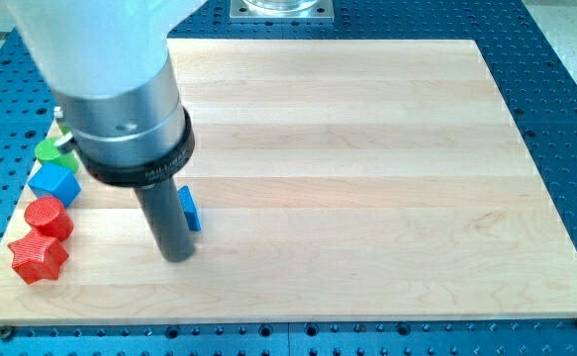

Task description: Place the blue triangle in between the green blocks

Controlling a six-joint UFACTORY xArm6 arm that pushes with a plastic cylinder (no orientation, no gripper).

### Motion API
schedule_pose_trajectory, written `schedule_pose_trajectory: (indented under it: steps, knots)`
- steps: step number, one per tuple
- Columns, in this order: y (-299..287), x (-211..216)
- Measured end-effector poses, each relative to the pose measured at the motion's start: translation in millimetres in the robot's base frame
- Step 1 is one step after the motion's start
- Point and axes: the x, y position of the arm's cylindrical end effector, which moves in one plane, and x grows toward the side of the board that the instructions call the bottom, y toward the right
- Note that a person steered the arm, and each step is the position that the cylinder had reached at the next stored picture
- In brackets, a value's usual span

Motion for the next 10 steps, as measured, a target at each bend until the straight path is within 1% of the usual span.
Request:
schedule_pose_trajectory:
  steps: [2,3,4,5,7,8,9,10]
  knots:
    - [0.0,-50.1]
    - [4.8,-55.4]
    - [35.1,-67.2]
    - [23.2,-100.9]
    - [-62.8,-101.4]
    - [-95.4,-73.8]
    - [-107.8,-72.7]
    - [-107.8,-88.6]
